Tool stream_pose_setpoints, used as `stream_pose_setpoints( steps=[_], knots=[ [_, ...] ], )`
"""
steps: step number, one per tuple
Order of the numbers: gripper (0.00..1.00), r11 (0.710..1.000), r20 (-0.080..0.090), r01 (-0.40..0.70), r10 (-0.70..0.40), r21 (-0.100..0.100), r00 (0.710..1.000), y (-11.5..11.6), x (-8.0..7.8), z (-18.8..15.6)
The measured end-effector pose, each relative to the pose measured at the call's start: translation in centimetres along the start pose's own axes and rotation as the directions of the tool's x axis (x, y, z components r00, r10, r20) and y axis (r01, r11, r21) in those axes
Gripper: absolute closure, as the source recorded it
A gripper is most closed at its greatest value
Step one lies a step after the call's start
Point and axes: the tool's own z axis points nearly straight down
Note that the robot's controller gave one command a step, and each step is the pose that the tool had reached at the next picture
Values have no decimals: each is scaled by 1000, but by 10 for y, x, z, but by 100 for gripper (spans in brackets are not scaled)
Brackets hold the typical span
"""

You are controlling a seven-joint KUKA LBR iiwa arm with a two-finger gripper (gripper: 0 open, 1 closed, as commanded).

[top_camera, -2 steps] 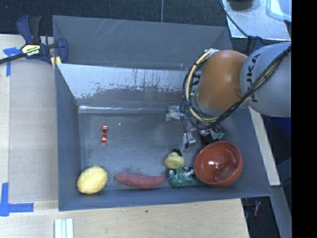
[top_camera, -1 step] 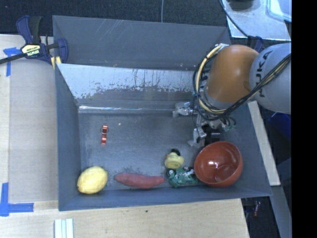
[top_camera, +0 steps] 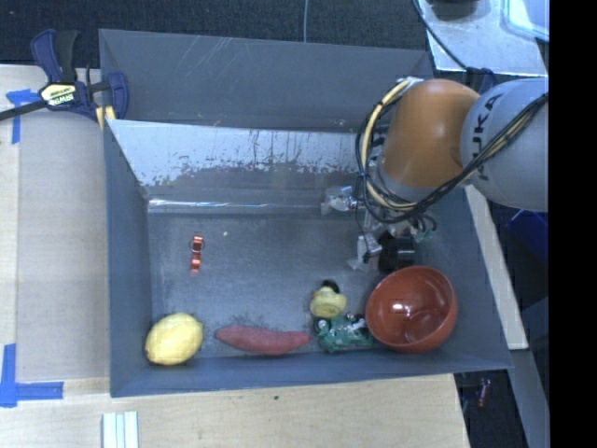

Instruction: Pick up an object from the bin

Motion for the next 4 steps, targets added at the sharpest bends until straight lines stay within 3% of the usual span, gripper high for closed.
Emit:
stream_pose_setpoints(
  steps=[1,2,3,4],
  knots=[
    [0,994,5,111,-111,2,994,2,-6,3],
    [0,990,9,138,-138,3,990,46,-26,4],
    [0,982,8,186,-186,3,982,68,-30,4],
    [0,995,0,101,-101,-2,995,52,12,-53]
  ],
)
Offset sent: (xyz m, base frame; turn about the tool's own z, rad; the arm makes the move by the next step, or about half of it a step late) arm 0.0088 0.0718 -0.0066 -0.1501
